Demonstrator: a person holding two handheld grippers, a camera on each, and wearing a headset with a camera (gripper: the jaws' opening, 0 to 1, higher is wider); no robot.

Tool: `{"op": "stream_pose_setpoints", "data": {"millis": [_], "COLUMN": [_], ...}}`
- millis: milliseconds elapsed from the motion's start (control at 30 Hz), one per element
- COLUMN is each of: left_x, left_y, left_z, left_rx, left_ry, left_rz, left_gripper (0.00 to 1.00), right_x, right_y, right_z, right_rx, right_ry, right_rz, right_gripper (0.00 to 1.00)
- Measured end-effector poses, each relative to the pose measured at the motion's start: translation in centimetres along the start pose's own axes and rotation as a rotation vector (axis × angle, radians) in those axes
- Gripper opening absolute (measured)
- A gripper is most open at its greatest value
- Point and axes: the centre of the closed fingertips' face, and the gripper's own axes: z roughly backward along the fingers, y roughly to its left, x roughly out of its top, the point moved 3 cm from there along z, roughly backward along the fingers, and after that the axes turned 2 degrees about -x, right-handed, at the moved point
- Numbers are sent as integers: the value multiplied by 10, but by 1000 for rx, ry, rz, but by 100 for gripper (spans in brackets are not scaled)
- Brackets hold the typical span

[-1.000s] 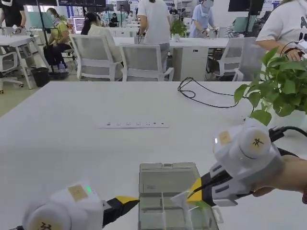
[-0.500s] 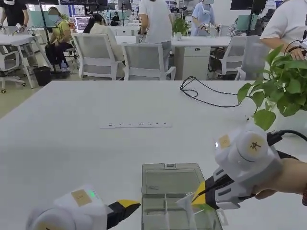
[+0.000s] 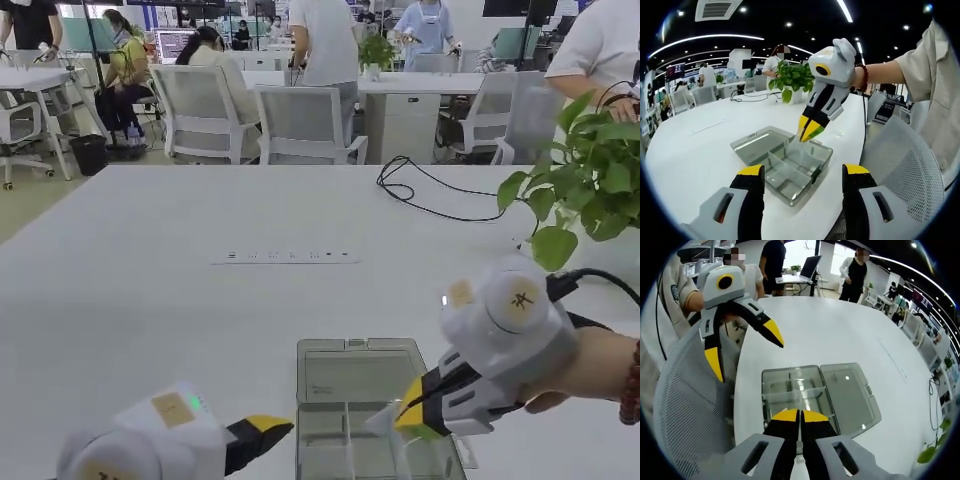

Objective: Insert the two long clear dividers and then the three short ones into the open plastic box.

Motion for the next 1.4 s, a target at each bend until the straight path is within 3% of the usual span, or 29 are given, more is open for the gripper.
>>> {"op": "stream_pose_setpoints", "data": {"millis": [133,233,600,1033,1400], "left_x": [1,1,0,1,4], "left_y": [0,0,0,0,4], "left_z": [0,1,4,2,3], "left_rx": [3,7,16,12,28], "left_ry": [-2,2,5,0,-10], "left_rz": [-4,-12,-15,-19,-15], "left_gripper": [63,63,63,64,65], "right_x": [3,4,8,5,-5], "right_y": [2,5,7,3,5], "right_z": [-4,-6,-13,-26,-44], "right_rx": [13,32,62,76,116], "right_ry": [6,6,26,47,112], "right_rz": [34,104,158,127,110], "right_gripper": [2,2,2,2,2]}}
